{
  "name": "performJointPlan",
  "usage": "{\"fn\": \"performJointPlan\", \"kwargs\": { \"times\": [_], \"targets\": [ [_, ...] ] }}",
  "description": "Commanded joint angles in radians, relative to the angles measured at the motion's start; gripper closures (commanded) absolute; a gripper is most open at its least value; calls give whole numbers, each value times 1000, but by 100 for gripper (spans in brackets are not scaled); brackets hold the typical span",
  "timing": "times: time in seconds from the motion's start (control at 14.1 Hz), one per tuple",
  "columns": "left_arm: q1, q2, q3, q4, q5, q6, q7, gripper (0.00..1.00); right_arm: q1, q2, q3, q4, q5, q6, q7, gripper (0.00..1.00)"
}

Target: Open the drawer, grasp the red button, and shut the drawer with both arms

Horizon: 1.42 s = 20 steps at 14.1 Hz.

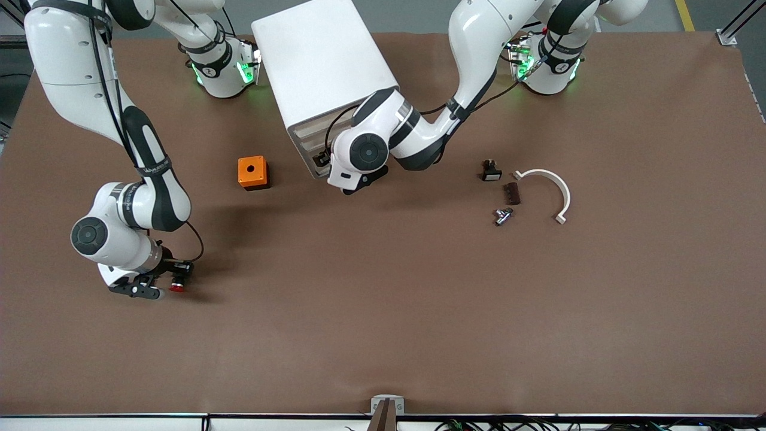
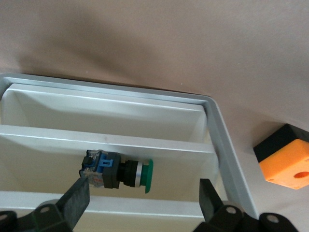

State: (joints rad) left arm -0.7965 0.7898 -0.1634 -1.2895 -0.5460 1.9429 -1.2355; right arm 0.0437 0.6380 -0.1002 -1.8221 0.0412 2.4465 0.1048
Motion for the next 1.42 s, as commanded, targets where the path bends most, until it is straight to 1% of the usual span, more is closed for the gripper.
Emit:
{"fn": "performJointPlan", "kwargs": {
  "times": [0.0,0.07,0.14,0.21,0.35,0.57,0.78,0.92,1.06,1.21,1.35],
  "targets": [
    [31,-35,19,4,-6,2,1,0,-15,14,16,17,12,12,-23,95],
    [52,-61,37,15,15,-5,-1,0,-13,14,16,20,12,11,-23,66],
    [74,-99,45,12,41,-13,-1,1,-16,14,16,21,14,12,-22,3],
    [106,-143,47,12,75,-15,1,1,-15,14,16,21,14,11,-20,0],
    [166,-234,45,12,113,-28,2,1,-13,12,16,24,12,3,-20,0],
    [268,-348,45,12,162,-152,53,1,-1,0,16,44,12,-40,-20,0],
    [362,-446,47,10,208,-240,189,1,-2,-58,16,58,12,-138,-23,0],
    [448,-492,47,10,210,-303,295,1,-5,-125,14,69,12,-228,-36,0],
    [547,-529,44,10,210,-347,410,1,-11,-197,11,98,11,-347,-86,0],
    [630,-567,44,9,210,-399,528,1,-31,-262,10,144,8,-476,-97,0],
    [704,-581,45,7,212,-455,649,1,-30,-320,10,213,-1,-628,-97,0]
  ]
}}
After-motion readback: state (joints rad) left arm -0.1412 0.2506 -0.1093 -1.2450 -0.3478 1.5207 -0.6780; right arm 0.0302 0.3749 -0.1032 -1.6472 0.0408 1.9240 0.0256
